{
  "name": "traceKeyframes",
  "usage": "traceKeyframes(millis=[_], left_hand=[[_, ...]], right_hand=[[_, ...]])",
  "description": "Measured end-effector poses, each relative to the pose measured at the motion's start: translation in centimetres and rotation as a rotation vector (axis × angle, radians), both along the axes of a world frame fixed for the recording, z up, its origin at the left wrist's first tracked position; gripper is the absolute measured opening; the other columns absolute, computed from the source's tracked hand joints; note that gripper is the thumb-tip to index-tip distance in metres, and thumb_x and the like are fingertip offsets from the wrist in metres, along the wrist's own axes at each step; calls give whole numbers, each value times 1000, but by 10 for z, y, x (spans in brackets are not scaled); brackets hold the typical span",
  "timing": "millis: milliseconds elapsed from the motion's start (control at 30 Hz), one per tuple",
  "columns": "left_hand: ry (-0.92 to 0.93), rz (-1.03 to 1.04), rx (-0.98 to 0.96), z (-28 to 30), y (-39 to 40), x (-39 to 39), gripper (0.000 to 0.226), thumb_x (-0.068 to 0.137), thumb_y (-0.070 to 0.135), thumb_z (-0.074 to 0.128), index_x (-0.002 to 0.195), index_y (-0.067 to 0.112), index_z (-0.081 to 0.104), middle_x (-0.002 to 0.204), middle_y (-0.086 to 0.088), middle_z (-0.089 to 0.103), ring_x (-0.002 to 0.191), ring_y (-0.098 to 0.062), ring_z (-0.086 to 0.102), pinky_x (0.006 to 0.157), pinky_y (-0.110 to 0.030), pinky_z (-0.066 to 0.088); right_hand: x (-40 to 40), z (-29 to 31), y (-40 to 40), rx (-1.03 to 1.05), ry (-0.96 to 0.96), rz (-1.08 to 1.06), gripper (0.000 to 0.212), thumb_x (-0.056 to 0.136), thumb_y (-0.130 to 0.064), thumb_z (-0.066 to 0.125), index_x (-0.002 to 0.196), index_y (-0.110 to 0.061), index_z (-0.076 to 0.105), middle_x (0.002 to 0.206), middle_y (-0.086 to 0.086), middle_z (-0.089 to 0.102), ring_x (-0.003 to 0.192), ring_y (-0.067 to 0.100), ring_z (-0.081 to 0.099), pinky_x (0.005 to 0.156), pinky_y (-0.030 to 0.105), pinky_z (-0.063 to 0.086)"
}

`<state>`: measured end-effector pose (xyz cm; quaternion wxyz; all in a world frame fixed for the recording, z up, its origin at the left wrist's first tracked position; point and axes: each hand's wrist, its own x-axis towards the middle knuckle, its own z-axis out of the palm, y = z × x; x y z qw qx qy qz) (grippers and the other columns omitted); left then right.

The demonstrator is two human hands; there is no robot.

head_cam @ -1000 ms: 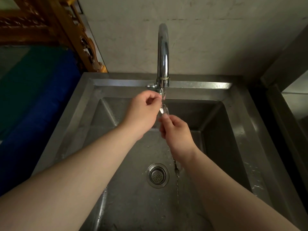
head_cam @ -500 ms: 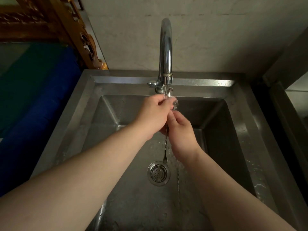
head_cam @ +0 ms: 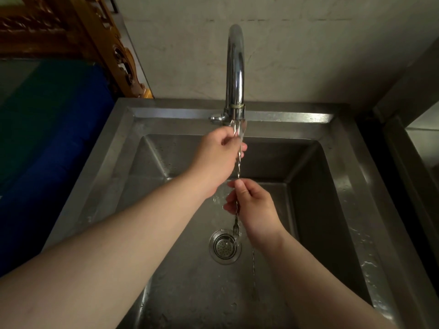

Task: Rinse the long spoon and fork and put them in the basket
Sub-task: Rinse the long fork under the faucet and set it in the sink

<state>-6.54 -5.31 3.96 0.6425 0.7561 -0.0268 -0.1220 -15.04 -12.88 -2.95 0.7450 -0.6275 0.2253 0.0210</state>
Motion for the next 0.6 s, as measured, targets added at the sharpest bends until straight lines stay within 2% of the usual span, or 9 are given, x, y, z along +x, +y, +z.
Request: traceKeyframes(millis=[133, 267, 367, 500, 600], left_hand=[[44, -65, 37, -10, 2, -6, 15, 89, 12, 62, 88, 25, 69, 79, 2, 69, 71, -8, 61, 67, -26, 46], [65, 73, -63, -4, 7, 1, 12, 92, 16, 59, 87, 22, 67, 80, 0, 70, 69, -10, 61, 62, -23, 48], [125, 207, -190, 3, 9, 9, 8, 94, 16, 59, 91, 17, 66, 78, 3, 69, 65, -6, 62, 55, -18, 49], [240, 412, -373, 2, 18, 16, 7, 93, 11, 59, 90, 15, 65, 78, 0, 69, 68, -11, 65, 66, -22, 56], [315, 553, -426, -6, 26, 20, 6, 93, 8, 58, 93, 11, 63, 81, -3, 70, 70, -13, 68, 74, -26, 58]], right_hand=[[-2, -7, -3, 10, -3, 28, 25, 102, -20, 50, 88, -17, 70, 65, -2, 61, 56, 7, 64, 64, 22, 58], [-21, -23, -9, -167, 61, 108, 23, 101, -20, 51, 88, -23, 70, 67, -3, 65, 62, 12, 70, 67, 26, 55], [-34, -32, -14, -158, 93, 72, 22, 100, -15, 53, 87, -18, 70, 68, 0, 64, 58, 10, 67, 64, 29, 56], [-34, -24, -27, -106, 52, -71, 15, 97, -15, 60, 86, -15, 71, 62, -2, 69, 55, 11, 67, 58, 27, 56], [-19, -5, -36, 26, 7, -181, 14, 95, -14, 63, 84, -11, 69, 61, 0, 70, 56, 11, 68, 55, 21, 56]])
